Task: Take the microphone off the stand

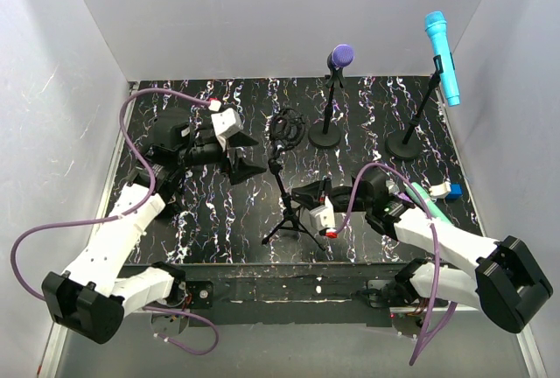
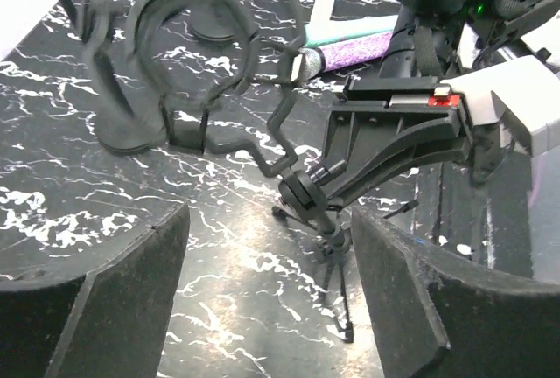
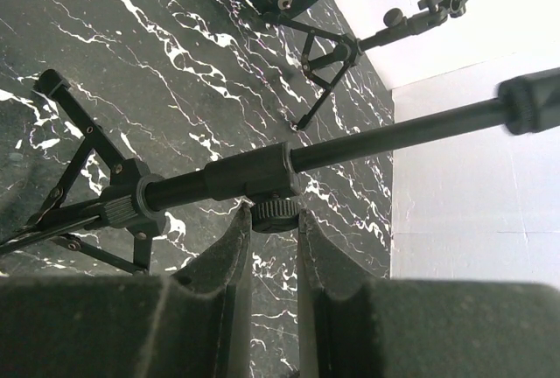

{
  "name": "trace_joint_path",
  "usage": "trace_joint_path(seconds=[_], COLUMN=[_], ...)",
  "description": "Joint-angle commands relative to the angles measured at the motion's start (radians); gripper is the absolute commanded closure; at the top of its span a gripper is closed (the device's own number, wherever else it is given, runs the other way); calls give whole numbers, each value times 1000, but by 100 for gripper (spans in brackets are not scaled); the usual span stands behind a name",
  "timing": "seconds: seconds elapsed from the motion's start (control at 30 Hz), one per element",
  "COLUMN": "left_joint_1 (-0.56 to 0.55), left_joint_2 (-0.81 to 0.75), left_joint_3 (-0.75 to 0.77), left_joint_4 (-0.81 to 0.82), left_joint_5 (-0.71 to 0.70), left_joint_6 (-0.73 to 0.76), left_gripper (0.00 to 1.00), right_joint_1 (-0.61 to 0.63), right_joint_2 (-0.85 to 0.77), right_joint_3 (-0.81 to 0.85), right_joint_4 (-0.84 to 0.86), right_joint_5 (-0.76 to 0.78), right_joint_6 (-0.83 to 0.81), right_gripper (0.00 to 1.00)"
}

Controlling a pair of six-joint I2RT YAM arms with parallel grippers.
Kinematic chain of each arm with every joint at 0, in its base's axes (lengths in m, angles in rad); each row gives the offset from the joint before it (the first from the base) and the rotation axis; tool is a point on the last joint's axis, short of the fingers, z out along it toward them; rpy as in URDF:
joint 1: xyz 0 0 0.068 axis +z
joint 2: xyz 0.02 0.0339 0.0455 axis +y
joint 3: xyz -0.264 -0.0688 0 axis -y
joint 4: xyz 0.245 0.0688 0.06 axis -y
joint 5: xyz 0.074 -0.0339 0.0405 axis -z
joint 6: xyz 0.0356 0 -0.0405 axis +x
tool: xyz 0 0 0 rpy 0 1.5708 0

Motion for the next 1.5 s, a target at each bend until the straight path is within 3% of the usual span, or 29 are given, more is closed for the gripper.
trace_joint_path(seconds=[0.0,0.17,0.3,0.53,0.63,0.9,1.3,1.47], left_joint_1=[4,2,-3,-9,-15,-21,-67,-104], left_joint_2=[43,154,237,231,228,238,247,254], left_joint_3=[28,89,123,86,71,42,-43,-75], left_joint_4=[20,8,-9,-20,-27,-130,-64,37], left_joint_5=[65,167,153,138,133,179,167,112], left_joint_6=[-62,-46,-127,-112,-86,-55,-68,-126], left_gripper=[22,21,28,35,38,33,36,40], right_joint_1=[5,16,25,42,64,113,205,234], right_joint_2=[32,37,41,41,35,38,77,77], right_joint_3=[10,19,24,16,-14,-68,-116,-126], right_joint_4=[-137,-161,-172,-169,-88,41,203,208], right_joint_5=[89,93,116,168,230,354,546,550], right_joint_6=[-2,-15,2,50,79,132,171,148], right_gripper=[99,99,99,99,99,99,99,99])
